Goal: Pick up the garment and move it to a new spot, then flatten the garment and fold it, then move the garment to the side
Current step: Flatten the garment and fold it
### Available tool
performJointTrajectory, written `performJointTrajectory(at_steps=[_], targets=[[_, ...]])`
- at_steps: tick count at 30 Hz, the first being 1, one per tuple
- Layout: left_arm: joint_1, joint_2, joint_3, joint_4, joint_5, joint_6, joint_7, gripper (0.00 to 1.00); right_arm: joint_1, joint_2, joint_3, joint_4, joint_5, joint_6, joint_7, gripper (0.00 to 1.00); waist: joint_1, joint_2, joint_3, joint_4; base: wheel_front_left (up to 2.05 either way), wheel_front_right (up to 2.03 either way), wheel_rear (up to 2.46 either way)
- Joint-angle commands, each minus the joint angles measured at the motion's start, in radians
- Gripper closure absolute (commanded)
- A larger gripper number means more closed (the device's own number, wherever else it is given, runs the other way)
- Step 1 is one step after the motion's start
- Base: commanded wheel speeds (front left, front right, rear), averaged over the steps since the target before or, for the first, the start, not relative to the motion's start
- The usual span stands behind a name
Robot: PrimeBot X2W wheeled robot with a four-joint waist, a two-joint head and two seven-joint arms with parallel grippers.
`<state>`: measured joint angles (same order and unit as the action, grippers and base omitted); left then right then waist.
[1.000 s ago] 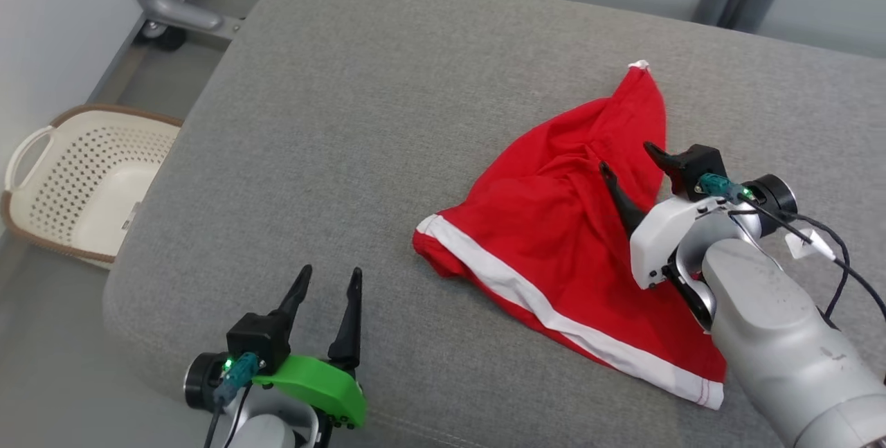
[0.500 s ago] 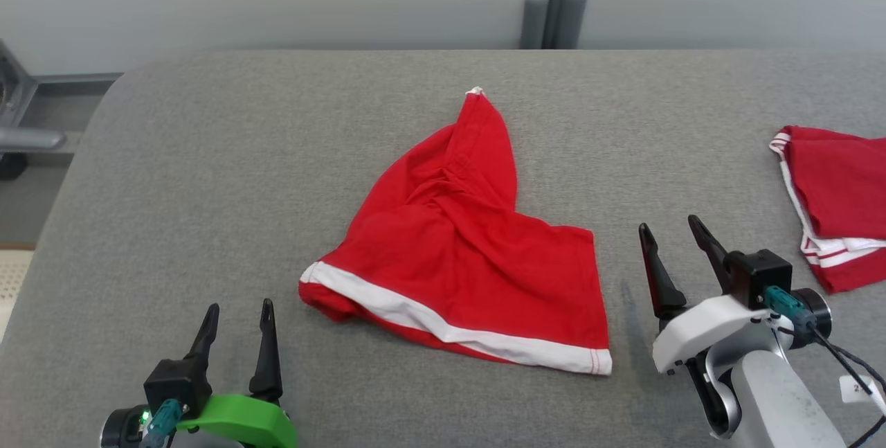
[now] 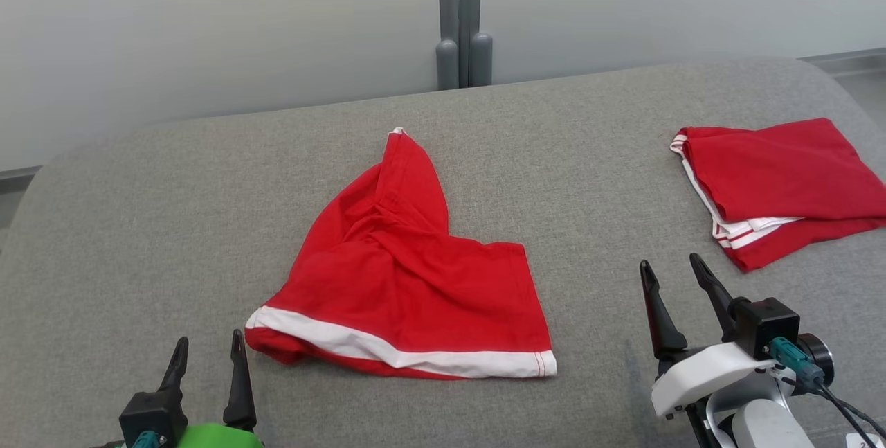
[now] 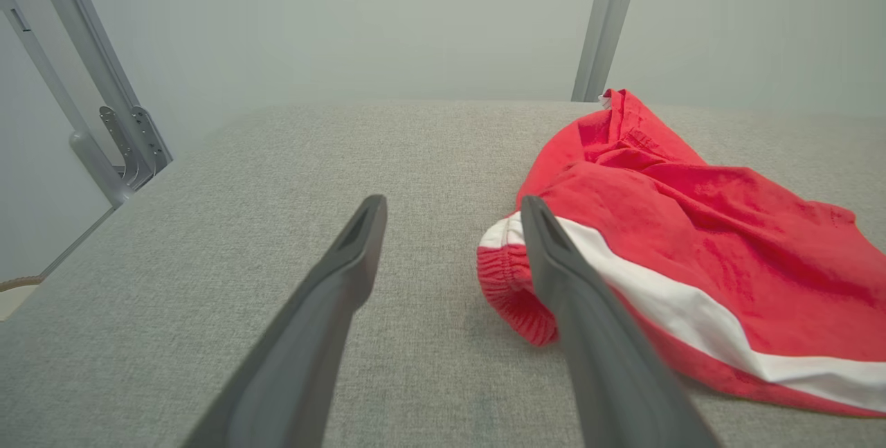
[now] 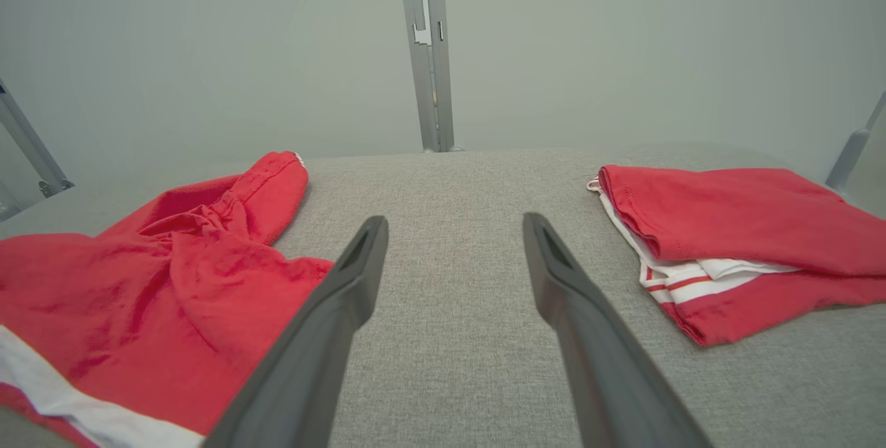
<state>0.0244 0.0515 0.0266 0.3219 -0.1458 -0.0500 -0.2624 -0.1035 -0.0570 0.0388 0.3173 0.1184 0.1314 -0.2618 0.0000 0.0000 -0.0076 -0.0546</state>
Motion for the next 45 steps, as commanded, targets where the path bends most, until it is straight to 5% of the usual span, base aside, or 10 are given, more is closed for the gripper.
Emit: performJointTrajectory(at_steps=[1, 24, 45], targets=[[0.015, 0.000, 0.007, -0.002, 0.009, -0.004, -0.002, 0.00, 0.016, -0.001, 0.001, -0.010, 0.001, -0.002, -0.004, 0.00, 0.0000, 0.0000, -0.017, -0.014, 0.00, 0.00, 0.00], [0.032, 0.000, 0.003, -0.009, -0.004, 0.006, -0.002, 0.00, 0.051, 0.006, 0.051, -0.006, 0.054, -0.002, -0.004, 0.00, 0.0000, 0.0000, -0.017, 0.008, 0.00, 0.00, 0.00], [-0.065, 0.000, -0.086, 0.036, -0.028, -0.018, -0.002, 0.00, -0.029, -0.018, 0.329, 0.231, 0.255, -0.001, -0.004, 0.00, 0.0000, 0.0000, 0.111, 0.074, 0.00, 0.00, 0.00]])
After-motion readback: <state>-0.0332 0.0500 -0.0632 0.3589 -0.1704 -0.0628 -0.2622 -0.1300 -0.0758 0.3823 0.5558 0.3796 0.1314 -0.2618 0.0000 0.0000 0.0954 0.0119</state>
